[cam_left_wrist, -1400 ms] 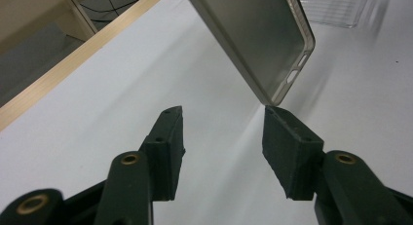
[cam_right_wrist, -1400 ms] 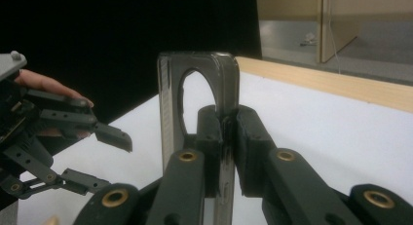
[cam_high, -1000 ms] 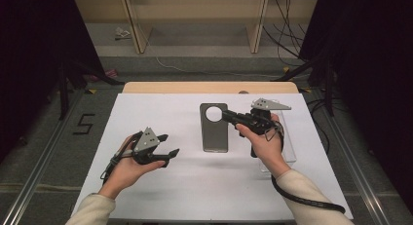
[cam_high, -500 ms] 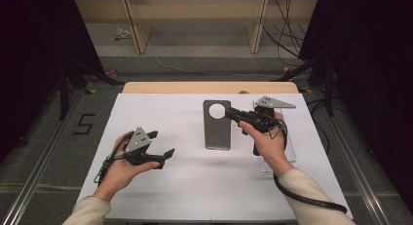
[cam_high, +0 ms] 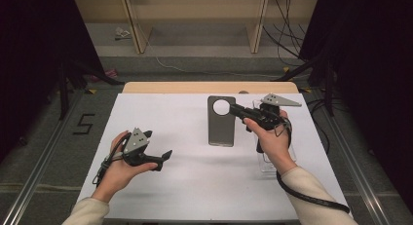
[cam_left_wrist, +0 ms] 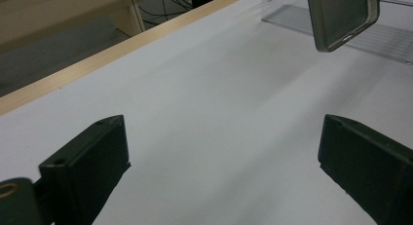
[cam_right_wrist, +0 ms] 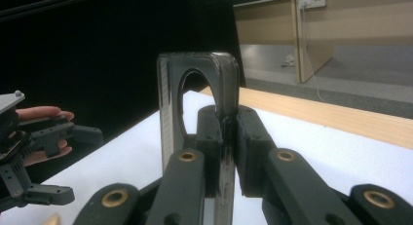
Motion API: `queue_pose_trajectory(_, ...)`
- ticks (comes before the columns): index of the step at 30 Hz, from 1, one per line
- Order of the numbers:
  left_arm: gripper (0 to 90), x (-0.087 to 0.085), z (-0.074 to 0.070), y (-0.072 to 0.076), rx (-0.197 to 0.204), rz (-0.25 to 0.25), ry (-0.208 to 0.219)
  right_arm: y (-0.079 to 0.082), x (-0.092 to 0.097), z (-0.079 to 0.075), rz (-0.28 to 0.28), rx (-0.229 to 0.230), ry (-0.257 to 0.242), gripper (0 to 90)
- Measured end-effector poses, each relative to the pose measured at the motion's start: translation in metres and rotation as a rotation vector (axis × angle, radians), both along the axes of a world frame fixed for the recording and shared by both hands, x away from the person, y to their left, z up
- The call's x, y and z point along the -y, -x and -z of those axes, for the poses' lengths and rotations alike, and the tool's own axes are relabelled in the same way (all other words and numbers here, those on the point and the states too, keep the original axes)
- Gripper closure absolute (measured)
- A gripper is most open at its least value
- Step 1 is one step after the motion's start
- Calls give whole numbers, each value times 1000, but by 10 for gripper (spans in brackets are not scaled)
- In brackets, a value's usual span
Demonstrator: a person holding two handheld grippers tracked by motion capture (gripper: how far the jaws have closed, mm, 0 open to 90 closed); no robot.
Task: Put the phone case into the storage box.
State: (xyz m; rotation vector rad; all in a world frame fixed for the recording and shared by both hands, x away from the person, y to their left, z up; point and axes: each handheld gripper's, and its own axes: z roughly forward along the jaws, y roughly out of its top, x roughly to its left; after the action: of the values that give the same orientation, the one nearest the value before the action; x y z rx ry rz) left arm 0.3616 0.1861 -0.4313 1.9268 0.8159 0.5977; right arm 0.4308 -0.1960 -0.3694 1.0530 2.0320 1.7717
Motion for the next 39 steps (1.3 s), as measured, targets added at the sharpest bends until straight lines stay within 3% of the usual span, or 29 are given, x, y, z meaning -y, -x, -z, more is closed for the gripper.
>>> queue_pose_trajectory(10,9,-4,0,1,9,-28,-21,-1,8,-4,21,7,-9,824)
queue_pose_trajectory(39,8,-8,0,1,14,-40,-17,-4,23,-13,53,28,-20,824)
